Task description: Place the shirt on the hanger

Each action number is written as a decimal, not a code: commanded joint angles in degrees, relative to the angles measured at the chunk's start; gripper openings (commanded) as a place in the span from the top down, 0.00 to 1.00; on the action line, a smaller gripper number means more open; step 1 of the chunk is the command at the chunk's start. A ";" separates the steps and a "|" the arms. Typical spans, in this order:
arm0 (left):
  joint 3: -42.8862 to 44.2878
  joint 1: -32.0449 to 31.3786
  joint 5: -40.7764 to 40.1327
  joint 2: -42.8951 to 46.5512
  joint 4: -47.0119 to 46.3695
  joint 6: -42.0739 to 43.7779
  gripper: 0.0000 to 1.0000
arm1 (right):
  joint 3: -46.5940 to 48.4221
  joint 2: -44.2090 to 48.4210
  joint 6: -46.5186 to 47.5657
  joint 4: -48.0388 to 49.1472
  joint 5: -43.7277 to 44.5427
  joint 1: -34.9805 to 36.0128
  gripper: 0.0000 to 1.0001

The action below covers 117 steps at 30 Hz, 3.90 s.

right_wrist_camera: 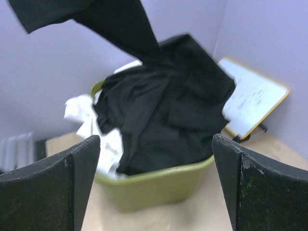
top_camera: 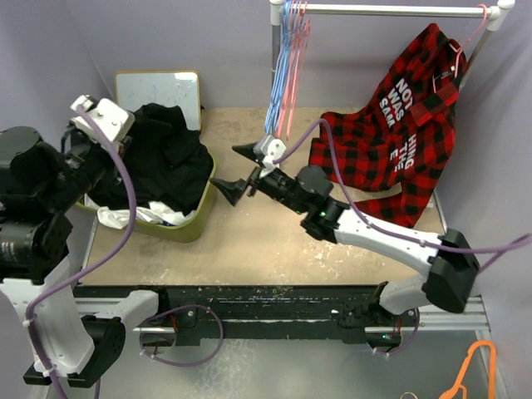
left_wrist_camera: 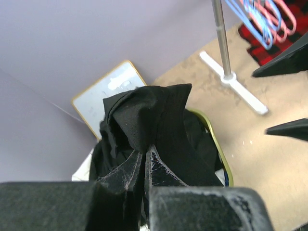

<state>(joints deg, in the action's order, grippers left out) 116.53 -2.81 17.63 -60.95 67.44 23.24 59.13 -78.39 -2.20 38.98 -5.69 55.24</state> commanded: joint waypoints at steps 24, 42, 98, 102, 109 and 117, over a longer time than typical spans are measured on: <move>21.14 0.00 -19.18 6.48 -23.12 -1.53 0.93 | 34.13 -39.95 10.65 12.89 -6.97 -0.81 0.00; 25.95 0.48 -28.47 6.04 -23.31 5.50 0.92 | 42.27 -49.61 7.26 18.43 -22.13 -6.96 0.00; 28.96 1.51 9.07 -9.03 -16.36 -12.67 0.92 | 85.07 -20.94 77.40 -6.41 23.36 23.07 1.00; 30.25 2.42 12.49 -10.40 -17.60 -14.84 0.92 | 86.64 -20.35 81.13 -3.81 20.93 23.07 1.00; 29.20 3.13 17.61 -11.56 -18.78 -17.25 0.91 | 77.61 -10.47 76.90 -1.42 21.81 23.07 1.00; 27.49 7.05 25.82 -13.48 -23.52 -22.89 0.91 | 80.85 -6.98 76.45 -0.51 22.30 23.07 1.00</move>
<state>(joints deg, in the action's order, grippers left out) 145.03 2.09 38.15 -72.99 49.08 4.89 138.30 -88.60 74.02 33.87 16.93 78.06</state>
